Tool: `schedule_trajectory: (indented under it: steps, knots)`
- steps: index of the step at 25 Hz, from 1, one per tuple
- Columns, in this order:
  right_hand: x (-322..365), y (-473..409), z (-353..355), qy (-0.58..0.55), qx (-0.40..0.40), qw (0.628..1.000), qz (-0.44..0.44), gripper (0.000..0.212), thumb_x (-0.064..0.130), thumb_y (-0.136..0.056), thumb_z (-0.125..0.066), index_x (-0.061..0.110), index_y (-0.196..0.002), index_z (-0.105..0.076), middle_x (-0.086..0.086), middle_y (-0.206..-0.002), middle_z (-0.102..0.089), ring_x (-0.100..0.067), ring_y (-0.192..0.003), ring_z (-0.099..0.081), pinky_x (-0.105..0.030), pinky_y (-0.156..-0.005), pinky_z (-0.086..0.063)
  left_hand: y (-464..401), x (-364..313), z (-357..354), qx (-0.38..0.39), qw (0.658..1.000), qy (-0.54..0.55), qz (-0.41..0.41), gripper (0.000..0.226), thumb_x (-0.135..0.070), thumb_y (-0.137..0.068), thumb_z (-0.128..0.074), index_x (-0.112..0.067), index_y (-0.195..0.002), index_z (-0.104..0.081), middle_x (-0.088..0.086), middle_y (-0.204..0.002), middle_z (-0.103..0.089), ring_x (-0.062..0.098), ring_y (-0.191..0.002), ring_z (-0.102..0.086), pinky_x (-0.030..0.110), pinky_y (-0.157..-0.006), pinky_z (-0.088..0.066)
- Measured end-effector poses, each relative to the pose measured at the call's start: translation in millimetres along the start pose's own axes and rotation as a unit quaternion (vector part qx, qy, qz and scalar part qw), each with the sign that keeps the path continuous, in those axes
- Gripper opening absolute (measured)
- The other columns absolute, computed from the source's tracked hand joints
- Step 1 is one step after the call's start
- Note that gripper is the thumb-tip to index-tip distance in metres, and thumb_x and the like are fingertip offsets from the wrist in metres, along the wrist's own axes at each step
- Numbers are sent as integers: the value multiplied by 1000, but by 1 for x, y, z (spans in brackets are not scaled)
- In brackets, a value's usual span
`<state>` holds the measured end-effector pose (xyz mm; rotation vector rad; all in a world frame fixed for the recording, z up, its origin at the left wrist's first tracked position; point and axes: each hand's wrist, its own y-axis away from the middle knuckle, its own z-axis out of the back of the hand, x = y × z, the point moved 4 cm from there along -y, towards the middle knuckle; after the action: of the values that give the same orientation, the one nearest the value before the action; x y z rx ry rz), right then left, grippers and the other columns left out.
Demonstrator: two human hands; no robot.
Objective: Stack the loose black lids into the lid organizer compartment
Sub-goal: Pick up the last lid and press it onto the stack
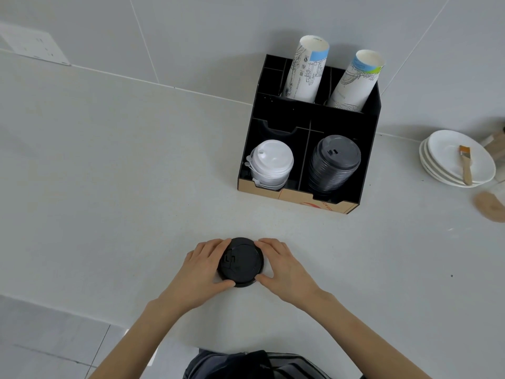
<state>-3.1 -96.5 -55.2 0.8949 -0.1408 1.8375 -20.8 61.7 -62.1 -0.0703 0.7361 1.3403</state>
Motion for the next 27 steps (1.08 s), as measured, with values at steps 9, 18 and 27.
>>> schedule_trajectory:
  steps: [9, 18, 27]
  knots:
    - [-2, 6, 24, -83, -94, 992, -3, 57, 17, -82, -60, 15, -132, -33, 0, -137, -38, -10, -124, -38, -2, -96, -18, -9, -22, 17, -77, 993, 85, 16, 94, -69, -52, -37, -24, -134, -26, 0, -136, -37, 18, -124, -37, 30, -102, -30]
    - [-9, 13, 65, -115, -198, 974, -3, 57, 15, -78, -66, 11, -129, -40, -3, -135, -42, -2, -115, -35, 12, -89, -16, -33, -62, 31, -163, 977, 138, -18, 71, -35, -71, -70, -18, -130, -33, 8, -129, -41, 22, -118, -46, 33, -99, -38]
    - [-33, 27, 121, -90, -237, 967, 20, 55, 15, -77, -68, 14, -126, -44, 8, -128, -43, -5, -114, -45, 2, -95, -29, -59, -107, 51, -133, 974, 152, -101, 61, -28, -78, -65, -25, -129, -34, -2, -122, -41, 8, -105, -44, 21, -88, -33]
